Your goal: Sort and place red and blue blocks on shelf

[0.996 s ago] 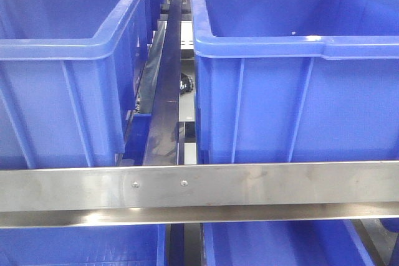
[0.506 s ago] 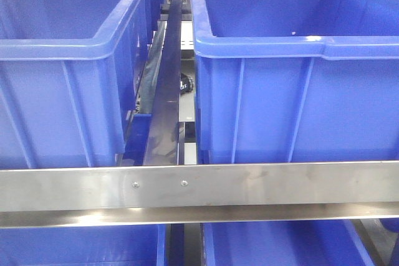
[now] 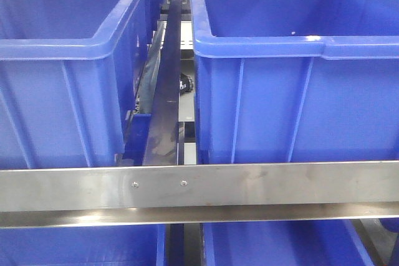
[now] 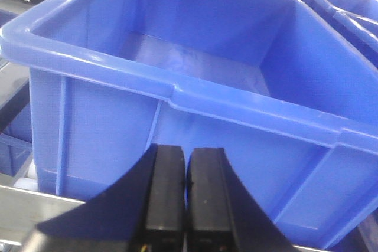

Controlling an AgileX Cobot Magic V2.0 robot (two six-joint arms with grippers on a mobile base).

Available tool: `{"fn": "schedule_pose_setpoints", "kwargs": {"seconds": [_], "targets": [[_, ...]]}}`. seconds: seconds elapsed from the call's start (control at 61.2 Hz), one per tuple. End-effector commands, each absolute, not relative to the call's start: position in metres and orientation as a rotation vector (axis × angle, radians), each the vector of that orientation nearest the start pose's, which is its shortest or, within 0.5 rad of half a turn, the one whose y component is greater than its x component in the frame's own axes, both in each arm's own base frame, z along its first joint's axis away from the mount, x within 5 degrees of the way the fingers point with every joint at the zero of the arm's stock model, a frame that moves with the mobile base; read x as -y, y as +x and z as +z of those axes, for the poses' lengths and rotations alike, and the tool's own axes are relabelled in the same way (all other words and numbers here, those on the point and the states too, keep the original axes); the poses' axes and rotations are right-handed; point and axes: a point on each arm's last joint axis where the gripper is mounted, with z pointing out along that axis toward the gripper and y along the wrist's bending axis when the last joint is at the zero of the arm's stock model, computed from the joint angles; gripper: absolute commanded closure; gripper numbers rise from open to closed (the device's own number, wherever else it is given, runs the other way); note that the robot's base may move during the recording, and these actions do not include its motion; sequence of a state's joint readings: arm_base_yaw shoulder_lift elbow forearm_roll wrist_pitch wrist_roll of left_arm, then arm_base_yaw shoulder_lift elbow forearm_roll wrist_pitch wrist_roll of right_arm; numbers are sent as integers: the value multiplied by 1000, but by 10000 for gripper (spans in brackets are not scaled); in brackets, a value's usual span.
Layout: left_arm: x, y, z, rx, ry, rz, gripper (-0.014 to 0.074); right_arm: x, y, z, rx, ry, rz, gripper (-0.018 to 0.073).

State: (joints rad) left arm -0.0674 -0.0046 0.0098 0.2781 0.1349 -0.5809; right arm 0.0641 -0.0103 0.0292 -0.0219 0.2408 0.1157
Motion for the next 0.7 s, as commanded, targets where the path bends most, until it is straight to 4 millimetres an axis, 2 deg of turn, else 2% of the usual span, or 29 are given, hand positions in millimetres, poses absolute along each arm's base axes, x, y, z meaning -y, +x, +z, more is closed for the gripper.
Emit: {"fn": "schedule_pose_setpoints", "kwargs": {"seconds": [0.0, 0.229, 0.686], "targets": [[3, 56, 199, -1538, -167, -261, 464, -3, 54, 198, -1617, 21, 102, 504], [3, 56, 199, -1541, -41, -144, 464, -3, 54, 198, -1617, 21, 102, 504], [3, 56, 199, -1541, -40, -142, 465, -3, 54, 198, -1617, 21, 102, 504]]}}
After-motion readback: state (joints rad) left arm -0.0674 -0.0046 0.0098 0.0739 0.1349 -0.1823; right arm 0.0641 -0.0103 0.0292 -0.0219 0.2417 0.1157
